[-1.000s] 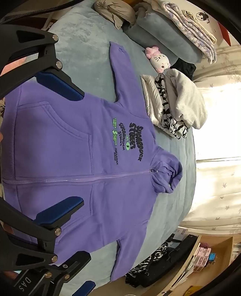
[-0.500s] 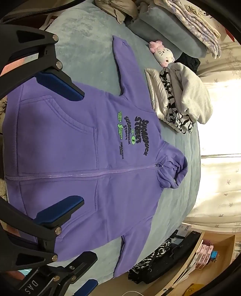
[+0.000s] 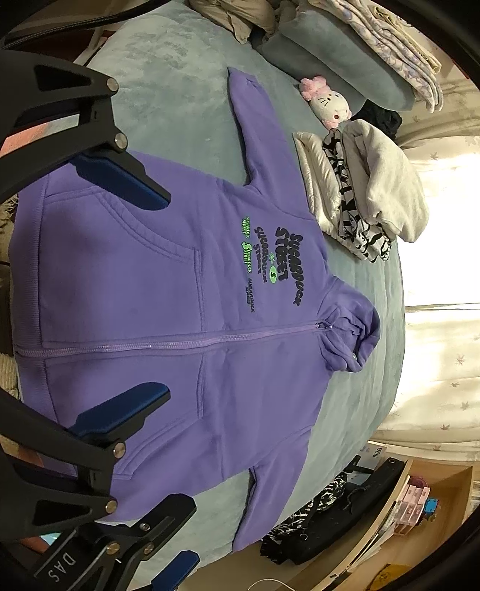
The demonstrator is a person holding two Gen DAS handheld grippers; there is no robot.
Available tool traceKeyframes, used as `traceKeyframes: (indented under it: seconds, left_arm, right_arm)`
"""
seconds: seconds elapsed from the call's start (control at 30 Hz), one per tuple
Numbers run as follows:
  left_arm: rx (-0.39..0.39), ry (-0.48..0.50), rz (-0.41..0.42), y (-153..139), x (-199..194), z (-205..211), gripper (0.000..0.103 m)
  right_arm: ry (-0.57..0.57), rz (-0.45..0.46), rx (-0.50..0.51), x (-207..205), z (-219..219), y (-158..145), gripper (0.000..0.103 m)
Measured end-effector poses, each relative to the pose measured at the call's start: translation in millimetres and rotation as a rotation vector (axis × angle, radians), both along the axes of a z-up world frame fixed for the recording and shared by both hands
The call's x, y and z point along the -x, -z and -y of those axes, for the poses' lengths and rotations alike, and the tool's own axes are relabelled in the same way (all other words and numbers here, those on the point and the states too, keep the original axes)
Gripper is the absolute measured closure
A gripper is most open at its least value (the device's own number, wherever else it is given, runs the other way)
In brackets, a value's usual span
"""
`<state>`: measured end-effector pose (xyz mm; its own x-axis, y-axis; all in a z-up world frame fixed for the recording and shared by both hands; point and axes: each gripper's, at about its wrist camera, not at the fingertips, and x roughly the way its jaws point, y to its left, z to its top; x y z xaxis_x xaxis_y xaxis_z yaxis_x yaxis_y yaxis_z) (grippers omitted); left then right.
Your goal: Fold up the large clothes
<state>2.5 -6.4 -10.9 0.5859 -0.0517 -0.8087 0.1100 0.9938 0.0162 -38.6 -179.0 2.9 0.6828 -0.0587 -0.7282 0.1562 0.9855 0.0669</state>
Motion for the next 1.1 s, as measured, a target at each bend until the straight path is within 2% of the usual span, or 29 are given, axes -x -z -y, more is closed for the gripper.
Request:
traceKeyframes:
  seconds: [0.53,0.7,1.1]
  left_arm:
    - [0.003,-0.015,-0.015,8.7,0.8,2.2,0.01]
    - [0.013,-0.012,-0.026,11.0,0.5,2.6,0.01]
    - [0.015,-0.012,-0.028,11.5,-0.1,2.6,0.01]
  right_arm:
    - [-0.018,-0.018,-0.006,-3.9,-3.6,8.2,0.006]
    - [-0.035,-0.013,-0.013,-3.9,-4.6,10.3,0.014]
    - [-0.03,-0.025,-0.032,-5.6,0.8,15.1,0.014]
